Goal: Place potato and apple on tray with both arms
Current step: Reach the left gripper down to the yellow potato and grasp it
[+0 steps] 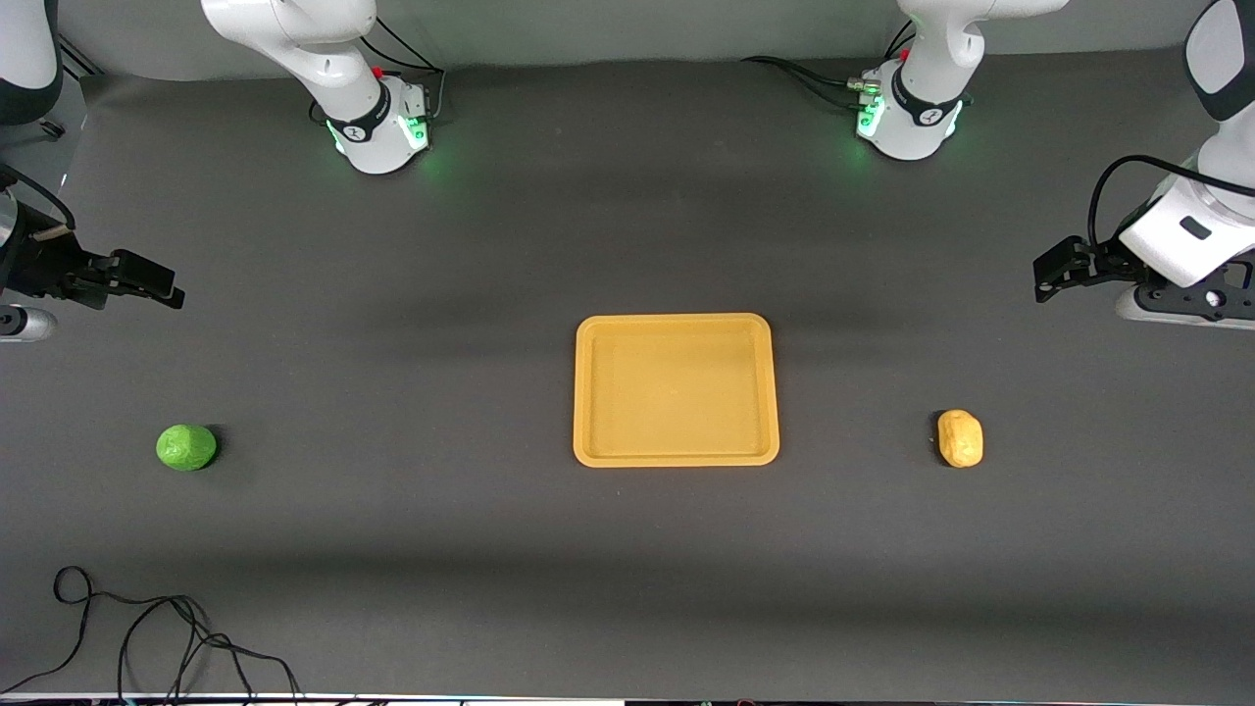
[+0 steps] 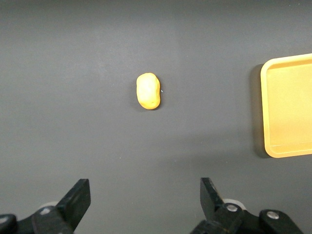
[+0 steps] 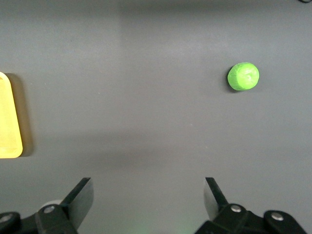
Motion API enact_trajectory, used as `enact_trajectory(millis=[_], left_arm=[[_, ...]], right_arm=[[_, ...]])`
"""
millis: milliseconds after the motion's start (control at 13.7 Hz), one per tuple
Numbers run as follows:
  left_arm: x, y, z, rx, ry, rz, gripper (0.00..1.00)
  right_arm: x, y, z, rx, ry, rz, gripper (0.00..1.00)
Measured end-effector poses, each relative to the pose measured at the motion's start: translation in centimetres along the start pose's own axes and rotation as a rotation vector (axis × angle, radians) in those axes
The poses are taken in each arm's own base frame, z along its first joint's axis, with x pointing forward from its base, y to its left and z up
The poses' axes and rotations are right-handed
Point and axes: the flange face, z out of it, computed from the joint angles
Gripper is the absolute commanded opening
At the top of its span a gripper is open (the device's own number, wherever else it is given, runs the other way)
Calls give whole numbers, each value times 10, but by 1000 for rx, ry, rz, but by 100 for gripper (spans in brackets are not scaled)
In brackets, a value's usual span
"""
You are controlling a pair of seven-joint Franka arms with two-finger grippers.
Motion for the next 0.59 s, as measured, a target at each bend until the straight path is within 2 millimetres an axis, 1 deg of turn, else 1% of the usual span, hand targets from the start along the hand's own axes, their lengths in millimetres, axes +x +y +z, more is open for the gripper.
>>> enact_trajectory(millis=[220,366,439,512,585], left_arm=[[0,0,0,0,0,0,99],[3,-1,6,1,8,-2,99],[5,-3,19,2,23,-3,99],[7,-3,39,3,39,-4,99],[8,-4,65,4,44,-2,100]], right_arm=[[1,-1,0,0,1,-1,100],[2,-2,1,0,-2,-4,100],[2,-3,2,0,-3,-5,100],[2,-3,2,-1,-3,-6,100],[2,-4,2,-1,-3,-6,100]])
